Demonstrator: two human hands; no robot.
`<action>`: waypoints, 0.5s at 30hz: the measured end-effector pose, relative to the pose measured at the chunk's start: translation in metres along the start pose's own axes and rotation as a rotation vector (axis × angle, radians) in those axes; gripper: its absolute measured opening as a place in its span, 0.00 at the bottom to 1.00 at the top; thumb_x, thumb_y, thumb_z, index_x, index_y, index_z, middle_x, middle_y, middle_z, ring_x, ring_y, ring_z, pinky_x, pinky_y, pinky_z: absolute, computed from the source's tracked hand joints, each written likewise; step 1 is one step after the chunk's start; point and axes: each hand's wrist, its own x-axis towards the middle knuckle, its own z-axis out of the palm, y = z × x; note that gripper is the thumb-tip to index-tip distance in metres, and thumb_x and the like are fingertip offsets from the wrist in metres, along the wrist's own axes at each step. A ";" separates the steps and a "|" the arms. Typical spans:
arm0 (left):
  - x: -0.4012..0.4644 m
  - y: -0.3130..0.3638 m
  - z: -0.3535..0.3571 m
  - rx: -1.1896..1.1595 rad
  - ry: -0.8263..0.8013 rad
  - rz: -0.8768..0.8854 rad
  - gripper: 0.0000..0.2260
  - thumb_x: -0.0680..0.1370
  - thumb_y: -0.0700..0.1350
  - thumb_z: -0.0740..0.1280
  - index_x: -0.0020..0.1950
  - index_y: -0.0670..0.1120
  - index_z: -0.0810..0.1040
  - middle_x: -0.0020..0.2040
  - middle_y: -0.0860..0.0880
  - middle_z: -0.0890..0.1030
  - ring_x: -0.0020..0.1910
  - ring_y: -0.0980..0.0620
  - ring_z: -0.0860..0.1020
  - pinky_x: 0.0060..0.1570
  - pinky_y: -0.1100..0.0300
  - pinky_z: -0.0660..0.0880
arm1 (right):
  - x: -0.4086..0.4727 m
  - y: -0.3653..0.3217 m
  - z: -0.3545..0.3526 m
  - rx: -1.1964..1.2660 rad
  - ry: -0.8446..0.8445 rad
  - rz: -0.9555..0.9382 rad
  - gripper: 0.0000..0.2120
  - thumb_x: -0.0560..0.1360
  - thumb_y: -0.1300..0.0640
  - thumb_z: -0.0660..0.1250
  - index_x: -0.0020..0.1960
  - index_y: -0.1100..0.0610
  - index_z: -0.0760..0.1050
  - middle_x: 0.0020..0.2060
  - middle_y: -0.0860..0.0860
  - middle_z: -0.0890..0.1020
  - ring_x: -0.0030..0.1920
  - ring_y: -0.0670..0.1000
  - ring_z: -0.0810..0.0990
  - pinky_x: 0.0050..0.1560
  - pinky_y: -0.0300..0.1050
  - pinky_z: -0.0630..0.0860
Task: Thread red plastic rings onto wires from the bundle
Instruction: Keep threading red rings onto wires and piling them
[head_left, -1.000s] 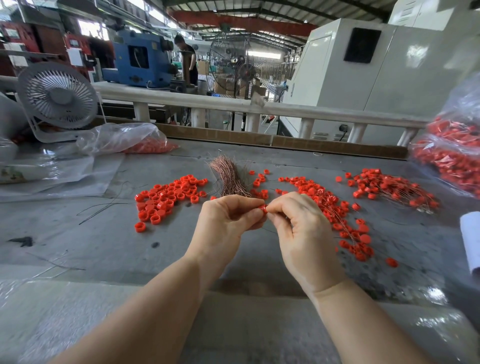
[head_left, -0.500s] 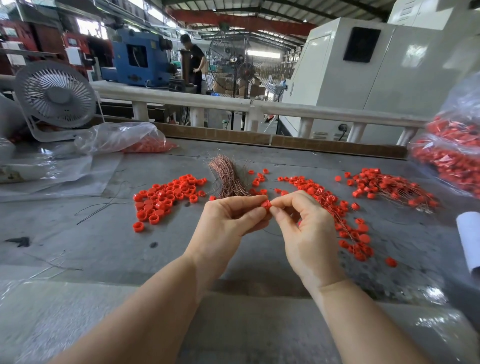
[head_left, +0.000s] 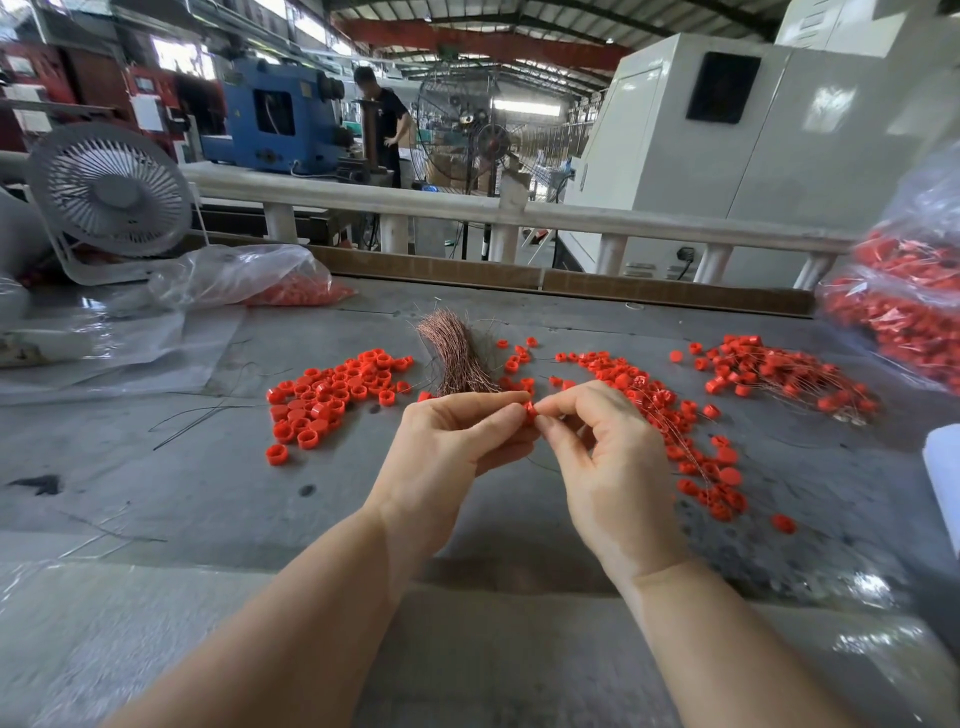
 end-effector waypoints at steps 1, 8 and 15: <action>0.000 0.000 0.000 -0.003 0.003 -0.002 0.08 0.72 0.33 0.67 0.41 0.43 0.83 0.37 0.44 0.84 0.35 0.52 0.82 0.36 0.65 0.78 | 0.000 0.000 0.000 -0.002 0.000 -0.005 0.02 0.71 0.66 0.68 0.40 0.62 0.79 0.36 0.49 0.76 0.38 0.46 0.73 0.42 0.36 0.69; -0.001 0.002 0.001 -0.019 0.005 -0.019 0.08 0.72 0.31 0.66 0.41 0.42 0.83 0.35 0.44 0.84 0.34 0.52 0.82 0.37 0.64 0.79 | 0.000 -0.001 -0.001 -0.019 -0.005 -0.023 0.02 0.70 0.67 0.68 0.39 0.63 0.78 0.35 0.49 0.76 0.38 0.46 0.72 0.42 0.35 0.68; 0.000 0.001 0.001 0.002 0.002 -0.001 0.08 0.72 0.31 0.66 0.42 0.42 0.82 0.36 0.45 0.84 0.35 0.52 0.83 0.38 0.64 0.79 | 0.000 0.000 0.000 -0.021 0.004 -0.031 0.02 0.70 0.66 0.68 0.40 0.62 0.78 0.36 0.48 0.76 0.38 0.46 0.72 0.42 0.34 0.69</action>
